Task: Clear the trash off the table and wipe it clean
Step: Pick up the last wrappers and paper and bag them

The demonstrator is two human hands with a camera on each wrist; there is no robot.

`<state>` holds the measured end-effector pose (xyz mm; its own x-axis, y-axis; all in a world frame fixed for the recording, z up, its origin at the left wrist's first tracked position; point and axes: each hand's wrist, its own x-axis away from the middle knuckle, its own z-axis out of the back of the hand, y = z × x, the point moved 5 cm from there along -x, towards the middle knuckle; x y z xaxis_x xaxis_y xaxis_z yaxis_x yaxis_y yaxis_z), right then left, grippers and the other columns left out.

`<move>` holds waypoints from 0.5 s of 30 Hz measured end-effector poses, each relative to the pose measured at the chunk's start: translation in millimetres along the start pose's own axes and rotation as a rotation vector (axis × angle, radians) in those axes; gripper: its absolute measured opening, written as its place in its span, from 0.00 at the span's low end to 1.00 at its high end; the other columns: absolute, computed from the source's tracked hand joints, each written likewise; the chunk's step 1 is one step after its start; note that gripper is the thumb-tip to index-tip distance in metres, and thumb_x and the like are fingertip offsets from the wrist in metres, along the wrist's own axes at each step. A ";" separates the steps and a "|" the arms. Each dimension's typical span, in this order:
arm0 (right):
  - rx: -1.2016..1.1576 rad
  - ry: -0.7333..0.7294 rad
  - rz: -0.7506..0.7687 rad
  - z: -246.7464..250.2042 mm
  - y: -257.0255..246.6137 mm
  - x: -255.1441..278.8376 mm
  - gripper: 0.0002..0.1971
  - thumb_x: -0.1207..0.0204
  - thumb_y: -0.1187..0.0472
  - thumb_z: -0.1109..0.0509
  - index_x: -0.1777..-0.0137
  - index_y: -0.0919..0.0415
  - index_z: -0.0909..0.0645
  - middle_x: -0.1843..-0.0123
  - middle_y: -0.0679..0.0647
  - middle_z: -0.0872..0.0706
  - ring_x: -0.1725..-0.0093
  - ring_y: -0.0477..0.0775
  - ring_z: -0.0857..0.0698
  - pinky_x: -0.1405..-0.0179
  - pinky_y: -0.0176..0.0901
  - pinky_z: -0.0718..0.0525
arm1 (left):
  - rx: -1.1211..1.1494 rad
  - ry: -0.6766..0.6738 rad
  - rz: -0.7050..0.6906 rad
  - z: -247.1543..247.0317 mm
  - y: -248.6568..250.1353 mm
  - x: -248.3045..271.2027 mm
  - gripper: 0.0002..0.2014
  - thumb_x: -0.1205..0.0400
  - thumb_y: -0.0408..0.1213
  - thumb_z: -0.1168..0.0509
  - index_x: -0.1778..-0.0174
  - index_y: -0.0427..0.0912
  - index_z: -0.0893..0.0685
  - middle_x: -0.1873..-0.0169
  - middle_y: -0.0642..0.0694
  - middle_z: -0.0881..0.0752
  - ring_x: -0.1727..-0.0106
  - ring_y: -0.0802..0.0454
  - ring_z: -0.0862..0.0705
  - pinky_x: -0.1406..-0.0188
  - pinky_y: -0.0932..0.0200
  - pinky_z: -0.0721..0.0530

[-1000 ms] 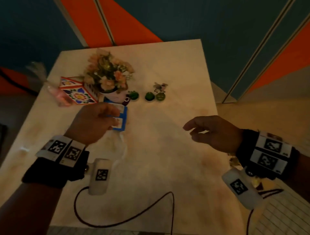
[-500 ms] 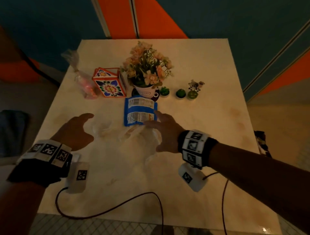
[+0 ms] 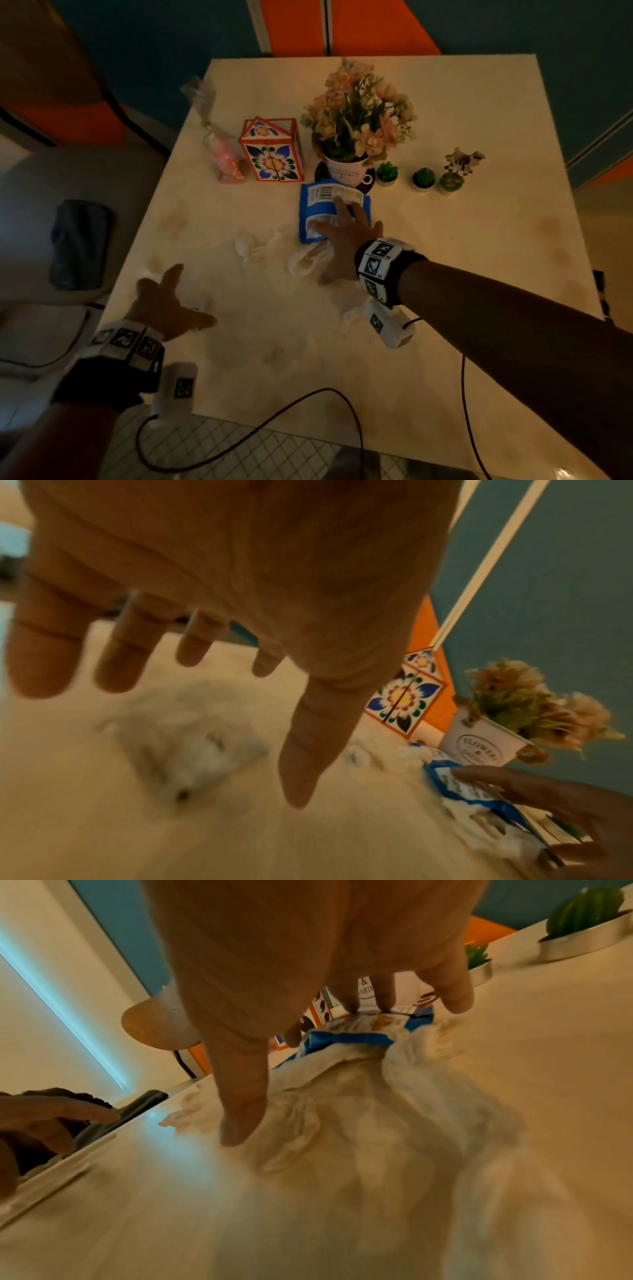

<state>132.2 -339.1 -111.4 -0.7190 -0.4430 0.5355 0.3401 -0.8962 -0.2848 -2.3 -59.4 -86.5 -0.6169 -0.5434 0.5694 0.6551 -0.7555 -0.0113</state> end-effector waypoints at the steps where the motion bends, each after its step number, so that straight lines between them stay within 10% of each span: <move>1: -0.005 -0.015 -0.011 -0.6 0.4 -2.2 0.54 0.42 0.36 0.20 0.19 0.33 0.50 0.15 0.51 0.69 0.16 0.67 0.65 0.25 0.83 0.53 | 0.061 -0.005 0.009 -7.6 0.7 -1.3 0.59 0.37 0.51 0.18 0.17 0.57 0.51 0.26 0.34 0.43 0.30 0.30 0.30 0.30 0.39 0.28; 8: 0.077 0.043 -0.041 2.2 0.9 -10.9 0.29 0.22 0.48 0.35 0.24 0.31 0.42 0.14 0.54 0.52 0.17 0.69 0.50 0.25 0.76 0.38 | 0.280 0.174 -0.097 -17.4 40.1 -12.5 0.30 0.28 0.33 0.26 0.30 0.44 0.26 0.36 0.33 0.30 0.42 0.33 0.21 0.40 0.49 0.21; 15: 0.156 0.056 -0.015 12.4 0.6 -7.7 0.34 0.21 0.59 0.34 0.19 0.43 0.45 0.14 0.56 0.55 0.17 0.70 0.47 0.29 0.71 0.29 | 0.153 0.214 -0.215 -22.8 64.9 -13.4 0.09 0.19 0.33 0.40 0.46 0.39 0.17 0.45 0.36 0.16 0.44 0.36 0.19 0.52 0.53 0.24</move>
<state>145.5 -336.4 -105.9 -0.7558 -0.4313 0.4927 0.4156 -0.8974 -0.1480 38.6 -109.5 -113.6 -0.8150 -0.4542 0.3597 0.5479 -0.8061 0.2234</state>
